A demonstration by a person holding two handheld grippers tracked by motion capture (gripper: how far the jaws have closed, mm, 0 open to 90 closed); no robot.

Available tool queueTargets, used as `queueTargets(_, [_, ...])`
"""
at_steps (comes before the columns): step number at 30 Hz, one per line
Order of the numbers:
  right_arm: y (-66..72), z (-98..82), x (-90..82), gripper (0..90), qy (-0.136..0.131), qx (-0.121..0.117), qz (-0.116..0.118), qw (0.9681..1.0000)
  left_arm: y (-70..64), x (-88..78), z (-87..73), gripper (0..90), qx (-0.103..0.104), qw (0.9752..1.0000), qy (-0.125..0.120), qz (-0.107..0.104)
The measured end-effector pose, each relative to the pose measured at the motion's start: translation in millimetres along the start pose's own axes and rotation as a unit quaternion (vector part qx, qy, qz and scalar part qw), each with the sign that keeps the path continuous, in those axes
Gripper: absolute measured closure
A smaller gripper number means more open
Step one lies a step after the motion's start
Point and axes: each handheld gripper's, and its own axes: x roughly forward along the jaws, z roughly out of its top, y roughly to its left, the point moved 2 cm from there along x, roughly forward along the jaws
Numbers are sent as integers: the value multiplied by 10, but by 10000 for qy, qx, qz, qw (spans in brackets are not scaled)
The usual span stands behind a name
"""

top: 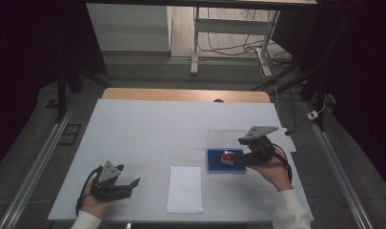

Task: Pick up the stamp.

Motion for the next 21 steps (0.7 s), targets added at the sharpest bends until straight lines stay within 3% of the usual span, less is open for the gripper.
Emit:
queueTargets(10, [-47,-66,109,291,105,68,128,9998,-2,11,-7,215,26,10000,20,-9])
queueTargets(15, [-27,-87,221,305,249,-9,197,9995,-10,13,-10,215,44,10000,32,7])
queueTargets(19, [-18,-100,302,350,350,-79,216,9991,-10,13,-13,215,46,10000,38,5])
queueTargets(21, [-9,-101,318,431,342,-103,281,9990,-8,12,-15,215,44,10000,39,7])
